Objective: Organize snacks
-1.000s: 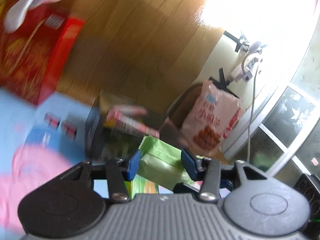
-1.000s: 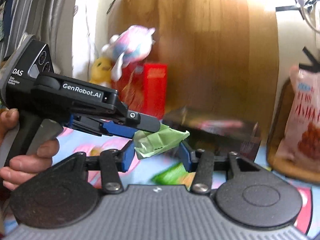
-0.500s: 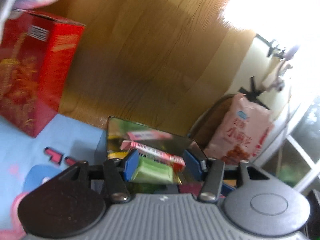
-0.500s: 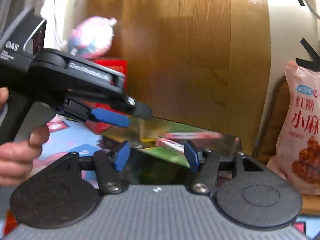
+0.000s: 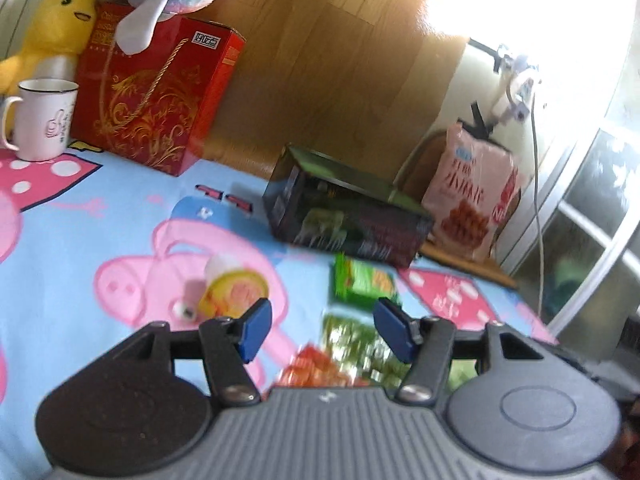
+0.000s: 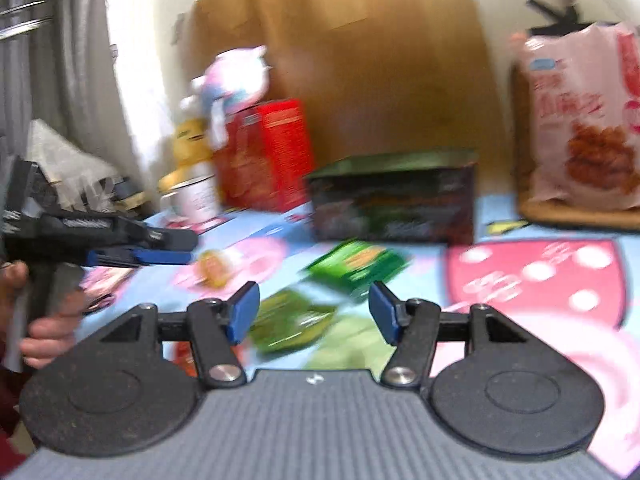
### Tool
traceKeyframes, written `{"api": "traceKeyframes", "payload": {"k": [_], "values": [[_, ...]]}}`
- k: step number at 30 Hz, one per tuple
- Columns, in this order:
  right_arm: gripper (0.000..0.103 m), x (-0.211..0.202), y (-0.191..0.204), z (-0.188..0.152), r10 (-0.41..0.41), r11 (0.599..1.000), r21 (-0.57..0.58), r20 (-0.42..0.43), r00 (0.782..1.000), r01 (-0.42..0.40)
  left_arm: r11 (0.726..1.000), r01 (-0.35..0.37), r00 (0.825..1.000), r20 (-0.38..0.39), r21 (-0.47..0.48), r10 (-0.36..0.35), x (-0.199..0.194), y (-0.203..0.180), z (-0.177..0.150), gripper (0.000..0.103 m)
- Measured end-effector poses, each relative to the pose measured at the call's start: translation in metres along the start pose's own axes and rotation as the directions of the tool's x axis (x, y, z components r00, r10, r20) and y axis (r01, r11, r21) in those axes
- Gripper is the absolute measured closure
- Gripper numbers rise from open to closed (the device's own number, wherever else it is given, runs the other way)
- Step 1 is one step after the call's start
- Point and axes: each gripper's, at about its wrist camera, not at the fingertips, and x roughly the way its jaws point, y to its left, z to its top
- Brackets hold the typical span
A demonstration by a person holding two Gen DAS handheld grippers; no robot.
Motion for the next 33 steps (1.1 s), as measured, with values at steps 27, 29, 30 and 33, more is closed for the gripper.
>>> {"api": "traceKeyframes", "payload": {"k": [27,29,30,33], "values": [[0.084,0.062,0.000,-0.034,0.313,0.833,0.530,-0.217,0.925,-0.158,0.997,-0.058,0.996,-0.060,0.043,0.061,-0.001,0.000,-0.047,0.075],[0.083,0.066,0.005,-0.033,0.330,0.830,0.530,-0.220,0.918,-0.171,0.998,-0.052,0.997,-0.059,0.034,0.053,-0.002,0.002,-0.047,0.075],[0.083,0.068,0.009,-0.032,0.338,0.832,0.525,-0.223,0.914,-0.179,0.999,-0.047,0.997,-0.058,0.022,0.048,-0.003,0.004,-0.046,0.075],[0.082,0.070,0.017,-0.030,0.342,0.845,0.499,-0.228,0.912,-0.192,1.000,-0.013,0.998,-0.062,-0.010,0.012,-0.003,0.010,-0.045,0.075]]}}
